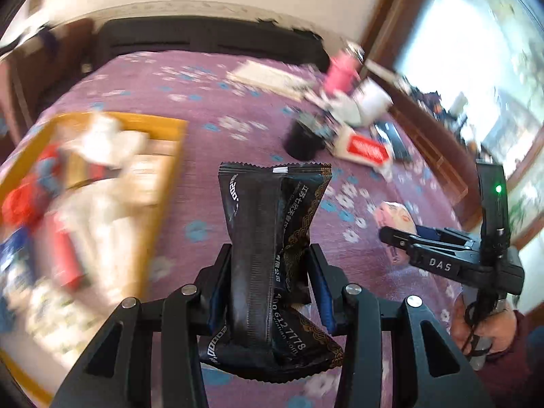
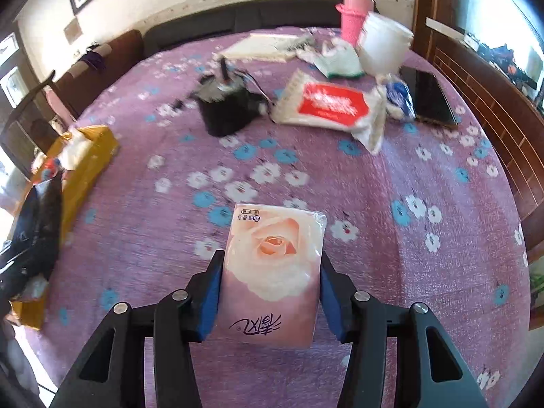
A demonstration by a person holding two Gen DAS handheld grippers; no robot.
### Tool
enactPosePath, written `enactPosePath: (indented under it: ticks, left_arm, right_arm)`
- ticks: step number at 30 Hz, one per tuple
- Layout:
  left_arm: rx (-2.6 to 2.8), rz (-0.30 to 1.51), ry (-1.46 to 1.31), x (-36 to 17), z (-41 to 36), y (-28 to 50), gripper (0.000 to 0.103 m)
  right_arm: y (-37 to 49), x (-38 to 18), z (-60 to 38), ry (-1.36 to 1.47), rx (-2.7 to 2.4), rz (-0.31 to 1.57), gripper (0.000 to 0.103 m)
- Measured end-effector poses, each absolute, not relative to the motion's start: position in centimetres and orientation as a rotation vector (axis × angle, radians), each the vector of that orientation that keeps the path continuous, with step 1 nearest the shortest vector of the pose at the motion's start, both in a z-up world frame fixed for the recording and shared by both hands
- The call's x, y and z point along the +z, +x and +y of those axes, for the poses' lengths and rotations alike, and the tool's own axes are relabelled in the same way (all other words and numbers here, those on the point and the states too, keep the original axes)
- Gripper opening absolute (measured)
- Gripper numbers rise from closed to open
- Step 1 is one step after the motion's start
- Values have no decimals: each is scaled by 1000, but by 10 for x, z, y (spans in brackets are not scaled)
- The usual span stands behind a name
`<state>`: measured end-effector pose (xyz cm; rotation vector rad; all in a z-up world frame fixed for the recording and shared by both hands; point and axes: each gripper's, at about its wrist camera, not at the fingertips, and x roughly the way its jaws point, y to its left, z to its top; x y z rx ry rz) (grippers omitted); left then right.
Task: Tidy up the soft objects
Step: 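Carry both held items into the yellow tray and open both tools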
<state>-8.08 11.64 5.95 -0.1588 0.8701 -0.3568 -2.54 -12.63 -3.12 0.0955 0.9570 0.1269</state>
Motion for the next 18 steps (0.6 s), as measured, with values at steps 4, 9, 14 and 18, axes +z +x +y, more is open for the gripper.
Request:
enactPosePath:
  ticks: [4, 9, 14, 18]
  left_arm:
    - [-248, 822, -232, 75, 177, -103, 43]
    - [-74, 812, -288, 74, 242, -125, 43]
    - [53, 847, -294, 56, 273, -132, 43]
    - [114, 933, -201, 35, 271, -122, 49]
  right_arm:
    - [-31, -12, -105, 92, 185, 906, 55]
    - [-31, 3, -60, 65, 288, 890, 55]
    - [-32, 15, -1, 2, 390, 871, 56]
    - [-31, 25, 46, -45, 471, 845, 56]
